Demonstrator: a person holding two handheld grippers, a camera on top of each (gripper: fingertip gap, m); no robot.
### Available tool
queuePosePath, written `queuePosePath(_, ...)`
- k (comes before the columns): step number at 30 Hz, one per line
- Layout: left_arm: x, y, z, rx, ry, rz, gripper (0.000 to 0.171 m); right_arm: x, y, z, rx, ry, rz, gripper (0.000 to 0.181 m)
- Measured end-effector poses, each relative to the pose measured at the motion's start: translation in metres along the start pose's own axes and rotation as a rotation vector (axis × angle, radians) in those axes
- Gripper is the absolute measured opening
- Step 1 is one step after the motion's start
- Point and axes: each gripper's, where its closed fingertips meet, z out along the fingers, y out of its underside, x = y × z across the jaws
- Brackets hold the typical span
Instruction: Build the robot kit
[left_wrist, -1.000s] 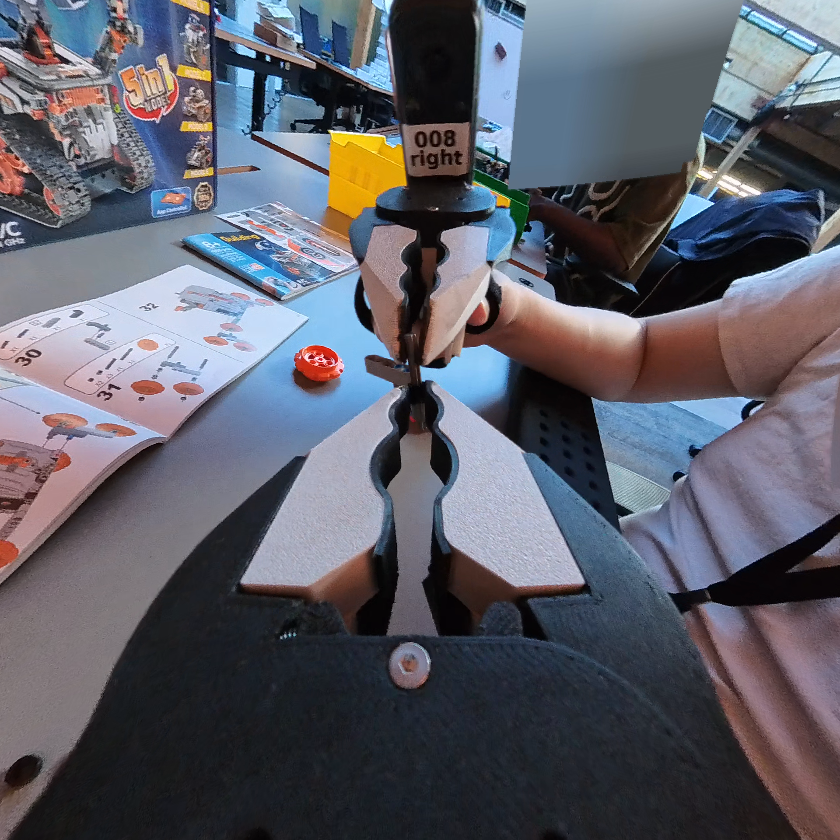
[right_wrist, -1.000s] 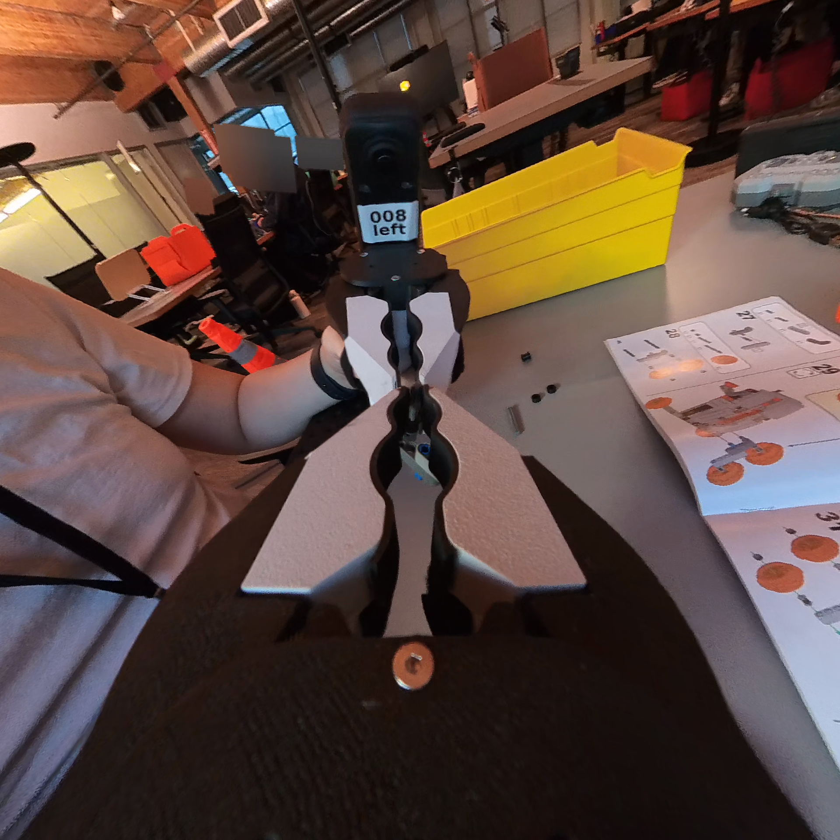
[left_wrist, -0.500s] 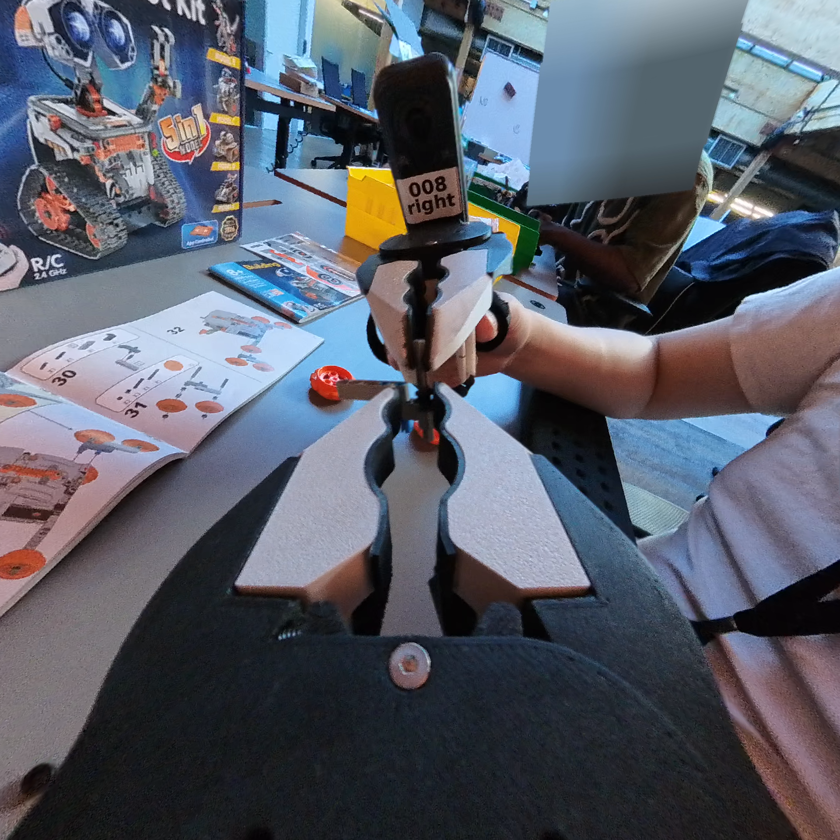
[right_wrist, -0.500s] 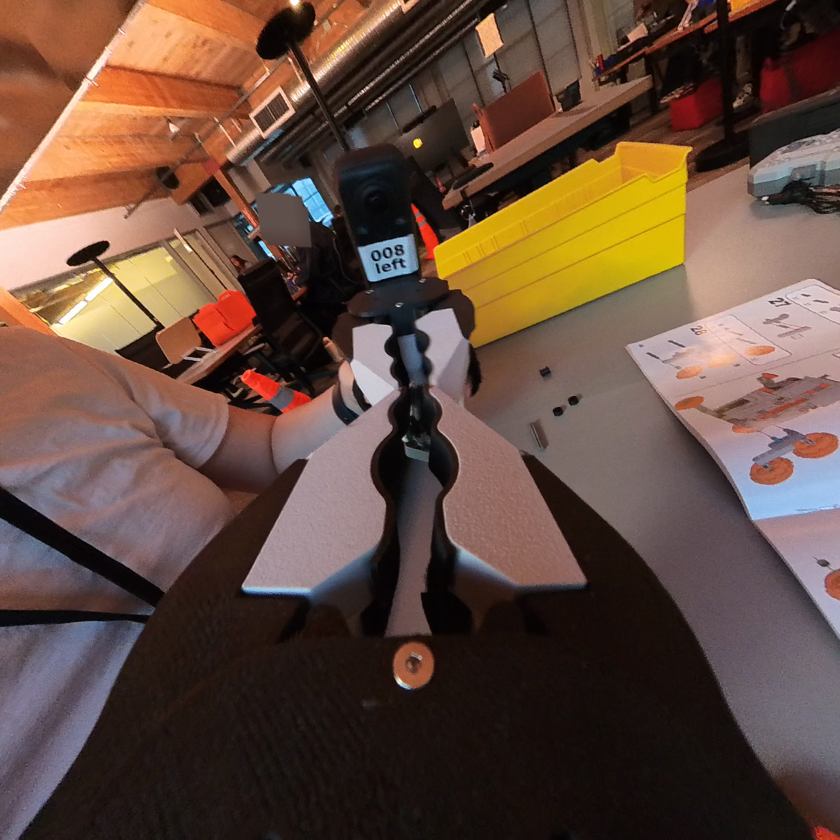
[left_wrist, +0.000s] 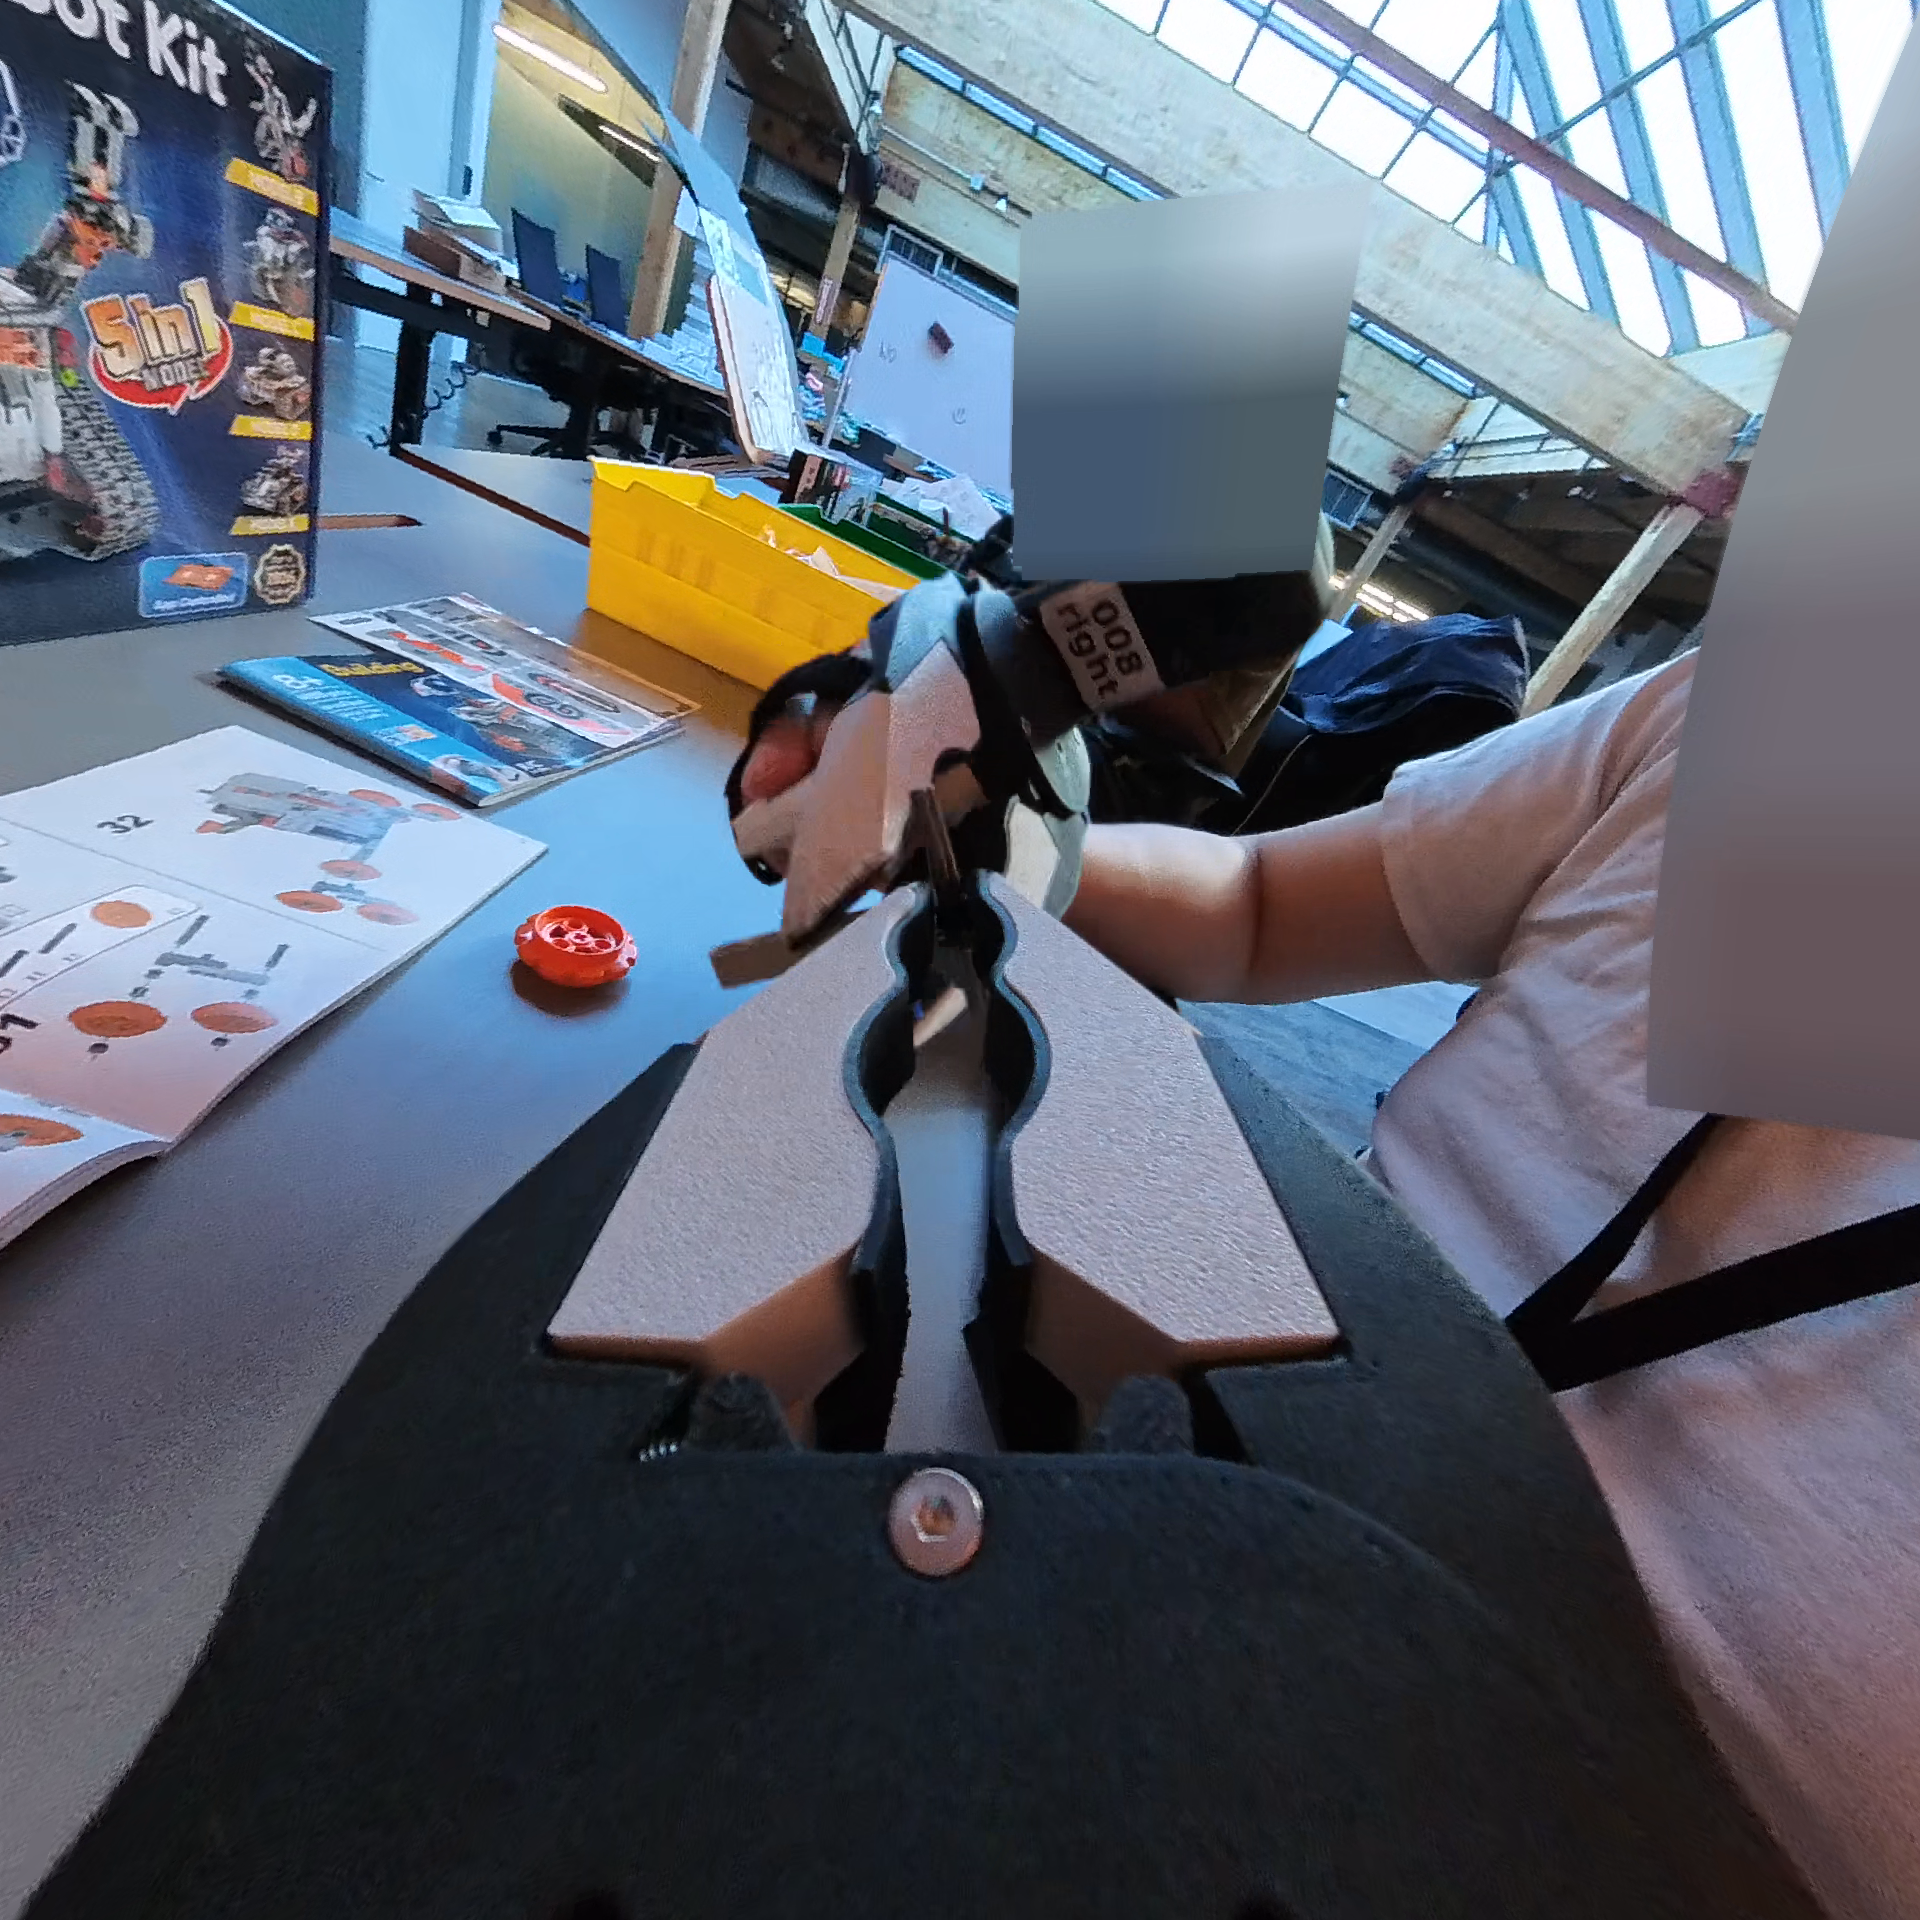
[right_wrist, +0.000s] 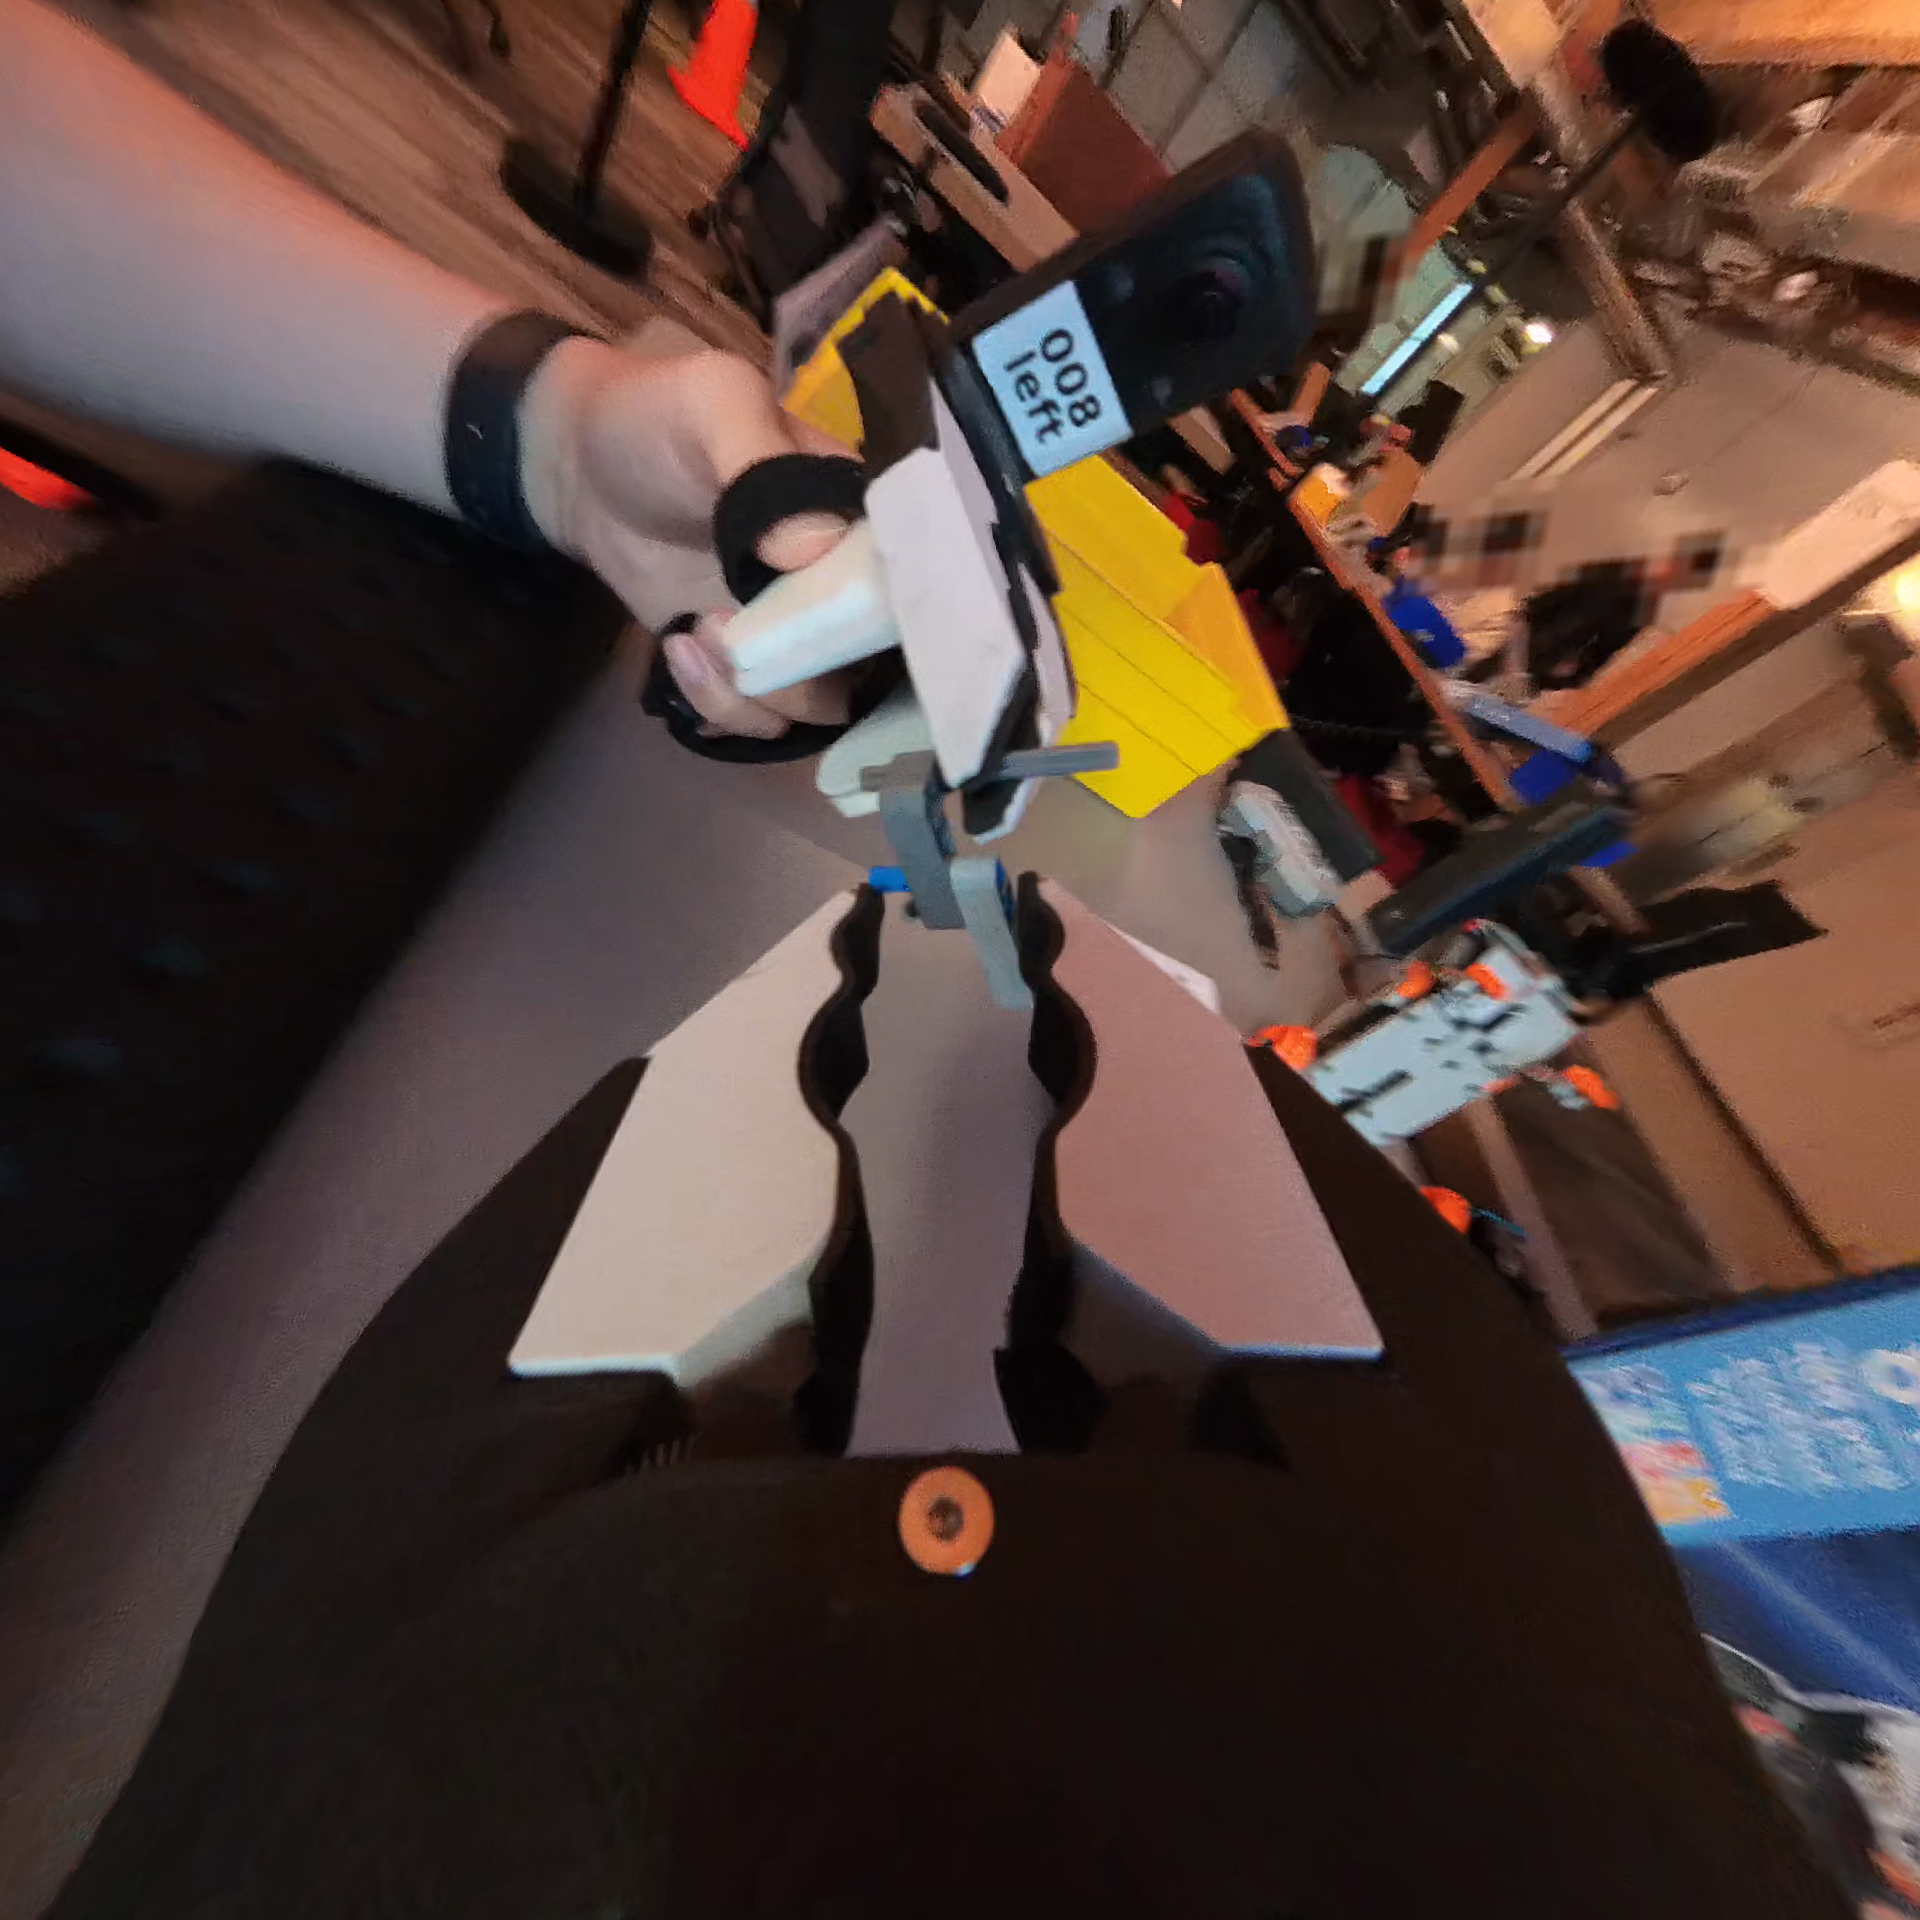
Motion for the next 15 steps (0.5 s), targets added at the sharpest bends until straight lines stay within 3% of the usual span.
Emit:
queuePosePath(4, -0.003, -0.003, -0.002, 0.026, -0.011, -0.008, 0.003, 0.005, 0.0, 0.0, -0.043, 0.079, -0.101, 0.023)
queuePosePath(10, -0.022, -0.01, -0.01, 0.059, -0.167, 0.049, 0.012, 0.006, 0.02, 0.005, -0.192, 0.11, -0.176, 0.016)
queuePosePath(15, -0.034, 0.001, -0.008, -0.014, -0.248, 0.076, 0.001, 0.009, 0.031, 0.008, -0.277, 0.142, -0.233, 0.016)
